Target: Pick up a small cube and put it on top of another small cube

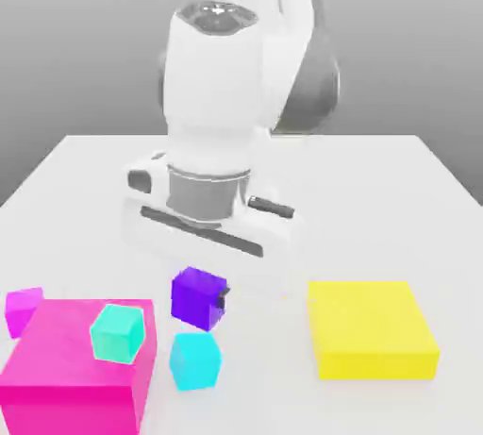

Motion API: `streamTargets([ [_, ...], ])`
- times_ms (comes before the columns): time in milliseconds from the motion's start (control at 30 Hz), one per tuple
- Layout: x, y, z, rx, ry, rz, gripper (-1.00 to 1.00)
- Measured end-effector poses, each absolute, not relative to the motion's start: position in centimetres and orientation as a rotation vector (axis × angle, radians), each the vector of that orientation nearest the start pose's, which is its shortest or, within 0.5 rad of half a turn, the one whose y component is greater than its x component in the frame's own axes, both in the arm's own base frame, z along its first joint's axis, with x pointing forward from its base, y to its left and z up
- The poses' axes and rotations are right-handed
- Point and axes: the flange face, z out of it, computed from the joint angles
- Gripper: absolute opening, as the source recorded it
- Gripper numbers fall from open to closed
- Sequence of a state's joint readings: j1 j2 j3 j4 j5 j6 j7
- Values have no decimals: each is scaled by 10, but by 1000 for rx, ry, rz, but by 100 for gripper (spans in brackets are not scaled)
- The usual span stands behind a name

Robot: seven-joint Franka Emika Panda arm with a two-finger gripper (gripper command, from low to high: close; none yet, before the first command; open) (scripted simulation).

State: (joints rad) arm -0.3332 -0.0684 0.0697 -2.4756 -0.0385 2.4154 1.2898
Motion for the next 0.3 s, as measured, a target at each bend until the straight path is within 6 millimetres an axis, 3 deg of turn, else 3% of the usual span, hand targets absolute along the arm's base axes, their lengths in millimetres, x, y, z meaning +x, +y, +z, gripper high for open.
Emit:
streamTargets([
  [33,446,-142,325,-2221,2238,-17,-100],
  [67,444,-147,325,-2207,2242,-8,-100],
  [167,443,-149,292,-2201,2240,-1,-100],
  [200,442,-149,279,-2201,2239,0,100],
  [300,442,-149,279,-2200,2240,0,100],
])
